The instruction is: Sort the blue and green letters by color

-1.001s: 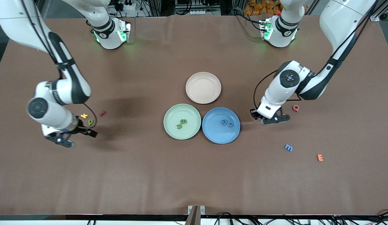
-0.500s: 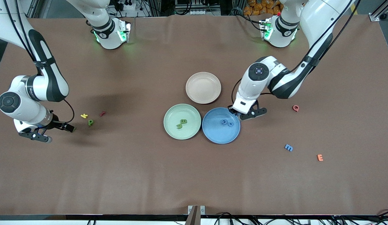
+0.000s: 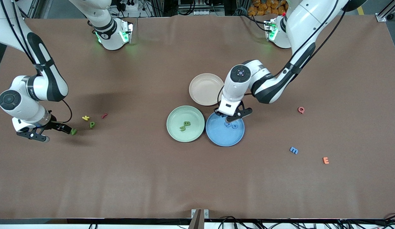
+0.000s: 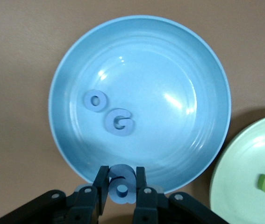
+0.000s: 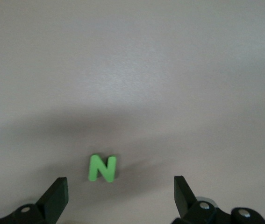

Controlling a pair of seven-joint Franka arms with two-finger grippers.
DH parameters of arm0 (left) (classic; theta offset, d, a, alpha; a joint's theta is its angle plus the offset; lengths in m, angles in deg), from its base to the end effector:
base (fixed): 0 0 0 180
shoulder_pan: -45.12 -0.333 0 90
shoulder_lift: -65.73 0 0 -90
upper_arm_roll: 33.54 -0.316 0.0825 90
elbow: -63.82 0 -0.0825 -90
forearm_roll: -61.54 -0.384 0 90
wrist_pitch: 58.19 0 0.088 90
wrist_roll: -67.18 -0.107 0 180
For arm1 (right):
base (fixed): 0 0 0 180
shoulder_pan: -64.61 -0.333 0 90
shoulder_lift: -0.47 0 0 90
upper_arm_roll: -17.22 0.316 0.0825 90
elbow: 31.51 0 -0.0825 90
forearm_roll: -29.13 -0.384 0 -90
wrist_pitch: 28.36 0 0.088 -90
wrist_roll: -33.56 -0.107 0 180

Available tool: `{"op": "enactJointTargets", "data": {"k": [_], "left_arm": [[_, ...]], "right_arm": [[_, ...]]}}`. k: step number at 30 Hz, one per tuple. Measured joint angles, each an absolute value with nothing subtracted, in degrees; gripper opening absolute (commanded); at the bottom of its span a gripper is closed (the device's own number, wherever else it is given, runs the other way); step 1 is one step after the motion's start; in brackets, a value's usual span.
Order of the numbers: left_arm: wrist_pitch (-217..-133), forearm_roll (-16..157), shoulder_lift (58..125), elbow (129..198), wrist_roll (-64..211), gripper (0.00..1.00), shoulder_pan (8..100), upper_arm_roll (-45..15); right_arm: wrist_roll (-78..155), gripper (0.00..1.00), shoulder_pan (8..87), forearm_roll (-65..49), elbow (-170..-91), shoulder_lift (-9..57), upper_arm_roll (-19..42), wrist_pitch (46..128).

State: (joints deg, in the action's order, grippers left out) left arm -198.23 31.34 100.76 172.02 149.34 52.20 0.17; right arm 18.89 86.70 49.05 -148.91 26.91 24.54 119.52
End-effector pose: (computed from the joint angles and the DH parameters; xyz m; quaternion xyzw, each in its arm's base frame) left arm 0.4986 -0.3994 0.2327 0.9767 0.2094 0.0336 0.0324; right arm 0.5839 -0.1493 0.2192 0.9895 -0.1200 0.0398 0.0696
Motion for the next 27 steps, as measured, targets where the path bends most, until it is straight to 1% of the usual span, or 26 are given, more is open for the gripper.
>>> {"op": "enactJointTargets", "data": {"k": [3,4,16,20,27], "left_arm": [[-198.2,31.3,101.3,171.0,149.9,0.90,54.2,-1.8],[-198.2,31.3,101.5,170.7,149.9,1.00,54.4,-2.0],[-197.6,31.3,102.0,169.7,149.1,1.00,54.2,-2.7],[-195.5,31.3,102.0,169.6,145.1,1.00,53.9,-2.9],[-194.0,31.3,101.9,169.3,133.4,1.00,49.3,-3.2]], "right_arm": [[18.8,1.00,86.7,49.1,-148.9,27.5,24.6,120.3],[18.8,1.00,86.7,49.1,-148.9,27.7,24.6,120.6],[17.7,1.00,86.7,49.0,-149.0,30.7,24.6,125.6],[17.2,1.00,86.7,49.0,-149.0,31.6,24.6,126.4],[16.9,1.00,86.7,49.0,-149.0,32.1,24.7,127.1]]}}
